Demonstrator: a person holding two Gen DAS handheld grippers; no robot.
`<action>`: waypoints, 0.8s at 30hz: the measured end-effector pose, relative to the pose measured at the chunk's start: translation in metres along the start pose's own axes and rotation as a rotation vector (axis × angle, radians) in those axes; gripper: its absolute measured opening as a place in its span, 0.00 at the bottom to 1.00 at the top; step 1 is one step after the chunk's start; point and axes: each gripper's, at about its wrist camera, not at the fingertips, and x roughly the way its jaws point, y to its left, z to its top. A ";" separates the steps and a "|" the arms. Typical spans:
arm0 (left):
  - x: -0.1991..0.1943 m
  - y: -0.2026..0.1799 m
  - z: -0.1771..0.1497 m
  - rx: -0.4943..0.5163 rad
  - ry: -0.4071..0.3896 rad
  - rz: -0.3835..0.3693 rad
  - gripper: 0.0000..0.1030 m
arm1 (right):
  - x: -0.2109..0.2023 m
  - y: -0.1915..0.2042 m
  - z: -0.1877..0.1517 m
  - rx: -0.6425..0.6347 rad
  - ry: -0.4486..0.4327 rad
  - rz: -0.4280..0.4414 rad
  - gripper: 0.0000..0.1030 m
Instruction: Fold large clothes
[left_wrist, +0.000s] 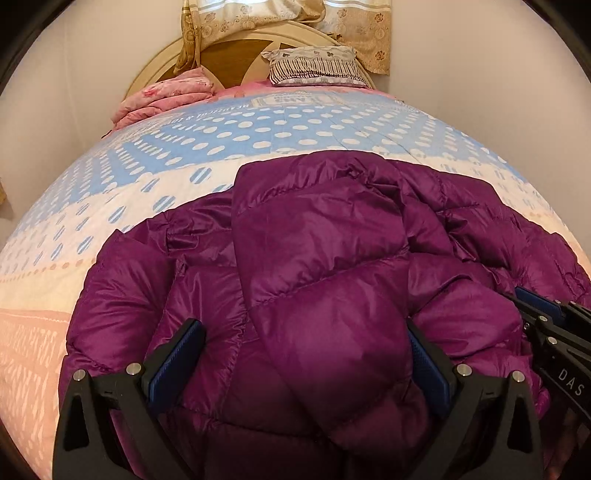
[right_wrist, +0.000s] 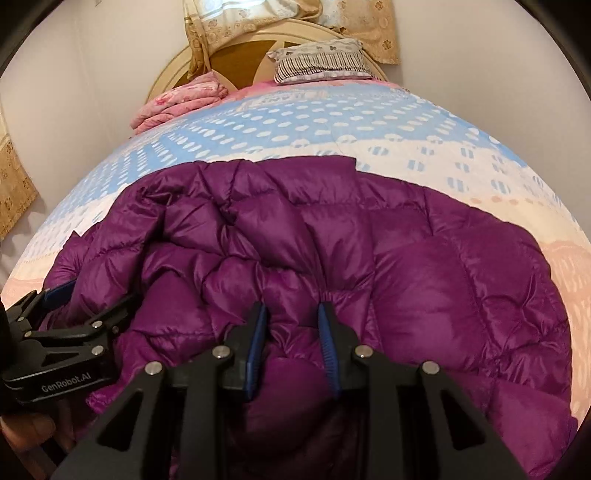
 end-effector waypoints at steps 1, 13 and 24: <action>0.002 0.001 0.002 -0.001 0.003 -0.001 0.99 | 0.001 0.001 0.001 -0.003 0.000 -0.004 0.32; 0.013 0.004 0.006 -0.002 0.025 -0.005 0.99 | 0.005 0.007 0.003 -0.025 0.009 -0.034 0.32; 0.017 0.003 0.007 0.000 0.034 0.000 0.99 | 0.007 0.010 0.003 -0.034 0.018 -0.046 0.32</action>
